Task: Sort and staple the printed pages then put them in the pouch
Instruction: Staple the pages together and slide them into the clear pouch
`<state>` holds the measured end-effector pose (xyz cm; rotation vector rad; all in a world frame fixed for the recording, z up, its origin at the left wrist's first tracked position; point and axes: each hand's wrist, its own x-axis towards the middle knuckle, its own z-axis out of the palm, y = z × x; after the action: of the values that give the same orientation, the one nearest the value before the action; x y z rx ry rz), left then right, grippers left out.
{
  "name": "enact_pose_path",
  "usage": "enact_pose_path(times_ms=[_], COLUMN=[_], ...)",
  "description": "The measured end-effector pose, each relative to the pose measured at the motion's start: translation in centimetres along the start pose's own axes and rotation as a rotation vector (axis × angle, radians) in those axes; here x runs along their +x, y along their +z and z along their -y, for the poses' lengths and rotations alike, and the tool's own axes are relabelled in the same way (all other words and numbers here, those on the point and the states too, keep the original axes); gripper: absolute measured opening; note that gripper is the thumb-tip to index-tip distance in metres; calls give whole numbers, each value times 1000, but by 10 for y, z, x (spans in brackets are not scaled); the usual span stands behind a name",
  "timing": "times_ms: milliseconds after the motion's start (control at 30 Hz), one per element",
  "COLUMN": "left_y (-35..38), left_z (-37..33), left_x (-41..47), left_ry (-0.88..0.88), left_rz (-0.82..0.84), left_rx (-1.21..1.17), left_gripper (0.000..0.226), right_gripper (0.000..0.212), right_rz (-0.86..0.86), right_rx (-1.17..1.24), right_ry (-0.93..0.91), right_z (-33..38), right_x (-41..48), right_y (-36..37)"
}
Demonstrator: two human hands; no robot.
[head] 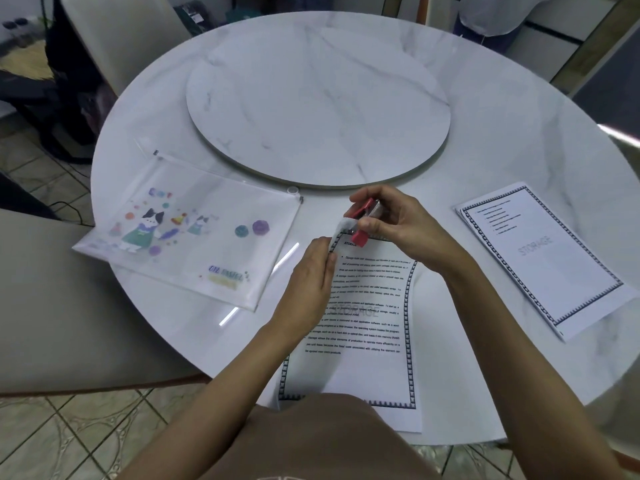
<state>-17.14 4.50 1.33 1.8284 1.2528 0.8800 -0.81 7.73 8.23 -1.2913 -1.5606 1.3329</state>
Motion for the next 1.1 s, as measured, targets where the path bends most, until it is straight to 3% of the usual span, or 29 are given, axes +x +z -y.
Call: enact_pose_path(times_ms=[167, 433, 633, 767, 1100], left_y=[4, 5, 4, 3, 4], left_z=[0, 0, 5, 4, 4], left_x=[0, -1, -1, -2, -1], left_ry=[-8, -82, -121, -118, -88], left_rz=[3, 24, 45, 40, 50], left_rx=[-22, -188, -283, -292, -250], left_gripper=[13, 20, 17, 15, 15], right_gripper=[22, 30, 40, 48, 31], right_rz=[27, -87, 63, 75, 52], right_rx=[-140, -189, -179, -229, -206], right_ry=[-18, 57, 120, 147, 236], right_z=[2, -3, -1, -2, -7], right_x=[0, 2, 0, 1, -3], right_y=[4, 6, -2, -7, -2])
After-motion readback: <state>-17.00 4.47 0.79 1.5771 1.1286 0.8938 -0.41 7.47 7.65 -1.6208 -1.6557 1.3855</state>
